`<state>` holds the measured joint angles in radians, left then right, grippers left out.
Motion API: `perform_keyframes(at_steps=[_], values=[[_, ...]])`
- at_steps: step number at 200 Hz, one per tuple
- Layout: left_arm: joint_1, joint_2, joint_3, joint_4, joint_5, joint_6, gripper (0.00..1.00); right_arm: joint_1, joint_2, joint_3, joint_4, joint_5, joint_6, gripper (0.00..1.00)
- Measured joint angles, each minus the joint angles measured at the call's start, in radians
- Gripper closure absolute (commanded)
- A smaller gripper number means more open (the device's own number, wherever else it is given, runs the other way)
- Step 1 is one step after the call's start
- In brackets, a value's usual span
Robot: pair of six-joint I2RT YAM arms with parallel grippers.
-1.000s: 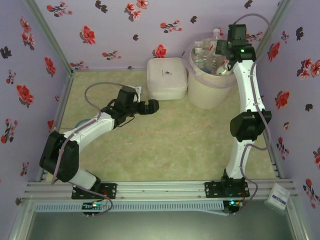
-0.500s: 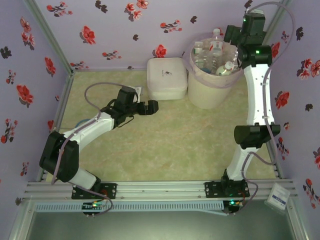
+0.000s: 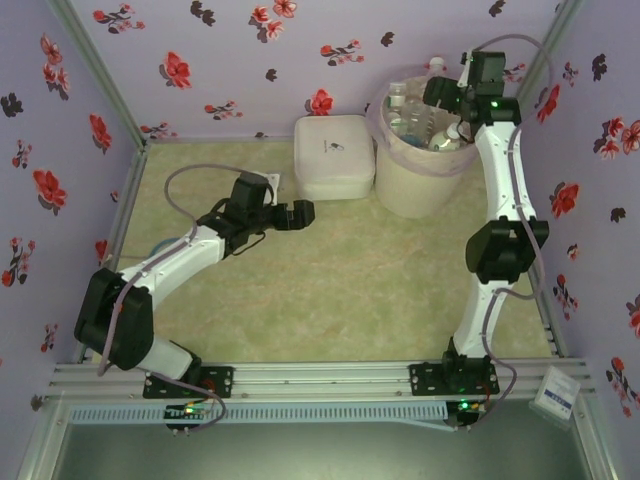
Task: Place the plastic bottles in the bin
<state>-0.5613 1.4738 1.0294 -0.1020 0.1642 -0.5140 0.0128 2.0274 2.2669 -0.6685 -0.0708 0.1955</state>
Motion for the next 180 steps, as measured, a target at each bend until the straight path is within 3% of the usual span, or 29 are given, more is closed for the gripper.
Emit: perform_keyframes(at_steps=[32,76,138,180], values=[[0.010,-0.001,0.011,-0.030,-0.008,0.021,0.00,0.000,-0.051,-0.007,0.006,-0.005,0.006,0.01],[0.078,-0.049,0.067,-0.110,-0.094,0.092,0.00,0.000,-0.244,-0.104,0.026,0.034,0.003,0.01],[0.172,-0.240,-0.004,-0.161,-0.395,0.182,0.00,0.069,-0.840,-0.803,0.255,0.140,-0.031,0.01],[0.259,-0.309,-0.194,-0.123,-0.541,0.195,0.00,0.180,-1.082,-1.133,0.296,0.209,-0.063,0.01]])
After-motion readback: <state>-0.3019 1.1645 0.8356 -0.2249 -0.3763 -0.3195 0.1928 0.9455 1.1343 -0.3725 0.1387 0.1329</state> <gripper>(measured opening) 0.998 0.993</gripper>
